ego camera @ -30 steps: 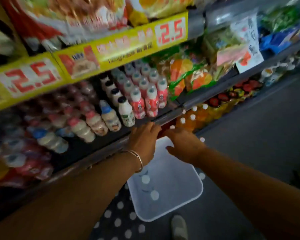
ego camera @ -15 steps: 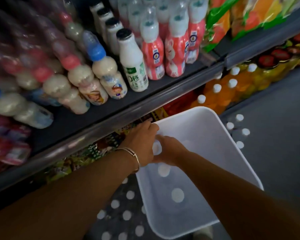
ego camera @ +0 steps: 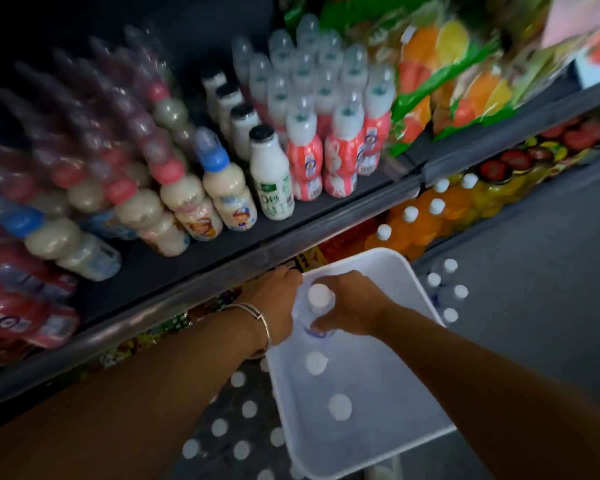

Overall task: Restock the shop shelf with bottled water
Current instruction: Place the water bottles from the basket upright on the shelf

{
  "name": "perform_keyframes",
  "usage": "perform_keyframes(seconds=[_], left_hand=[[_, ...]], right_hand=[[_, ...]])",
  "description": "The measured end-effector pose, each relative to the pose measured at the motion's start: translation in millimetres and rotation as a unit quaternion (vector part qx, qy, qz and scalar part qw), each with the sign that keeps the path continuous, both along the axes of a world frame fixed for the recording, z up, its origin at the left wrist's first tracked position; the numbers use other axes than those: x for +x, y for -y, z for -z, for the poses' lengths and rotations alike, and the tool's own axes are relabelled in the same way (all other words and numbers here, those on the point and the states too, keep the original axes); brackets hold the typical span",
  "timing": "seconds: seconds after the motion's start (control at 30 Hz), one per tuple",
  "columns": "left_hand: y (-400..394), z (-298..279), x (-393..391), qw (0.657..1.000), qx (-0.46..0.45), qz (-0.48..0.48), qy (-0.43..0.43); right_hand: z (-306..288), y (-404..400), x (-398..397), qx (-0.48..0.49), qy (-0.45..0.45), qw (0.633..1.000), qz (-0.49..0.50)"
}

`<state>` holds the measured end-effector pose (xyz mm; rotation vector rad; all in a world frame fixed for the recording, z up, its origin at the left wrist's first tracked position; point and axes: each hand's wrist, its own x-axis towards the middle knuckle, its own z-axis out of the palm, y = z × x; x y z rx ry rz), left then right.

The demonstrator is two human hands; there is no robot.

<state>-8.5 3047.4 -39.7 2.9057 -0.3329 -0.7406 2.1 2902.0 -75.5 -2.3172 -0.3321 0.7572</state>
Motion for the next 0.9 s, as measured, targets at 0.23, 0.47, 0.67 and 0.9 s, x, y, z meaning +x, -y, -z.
perform_keyframes(seconds=[0.23, 0.47, 0.67, 0.9], left_hand=[[14.3, -129.9, 7.9, 0.998, -0.029, 0.023, -0.045], [26.7, -327.6, -0.5, 0.994, -0.071, 0.075, -0.022], [39.6, -487.4, -17.3, 0.982, -0.164, 0.089, 0.033], [33.5, -634.2, -17.4, 0.947, -0.305, 0.042, 0.094]], right_hand=[[-172.8, 30.4, 7.8, -0.02, 0.113, 0.993, -0.027], [-386.1, 53.0, 1.3, -0.06, 0.206, 0.977, -0.004], [-567.0, 61.8, -24.8, 0.015, 0.238, 0.97, 0.045], [-725.1, 63.4, -28.4, 0.095, 0.336, 0.933, 0.083]])
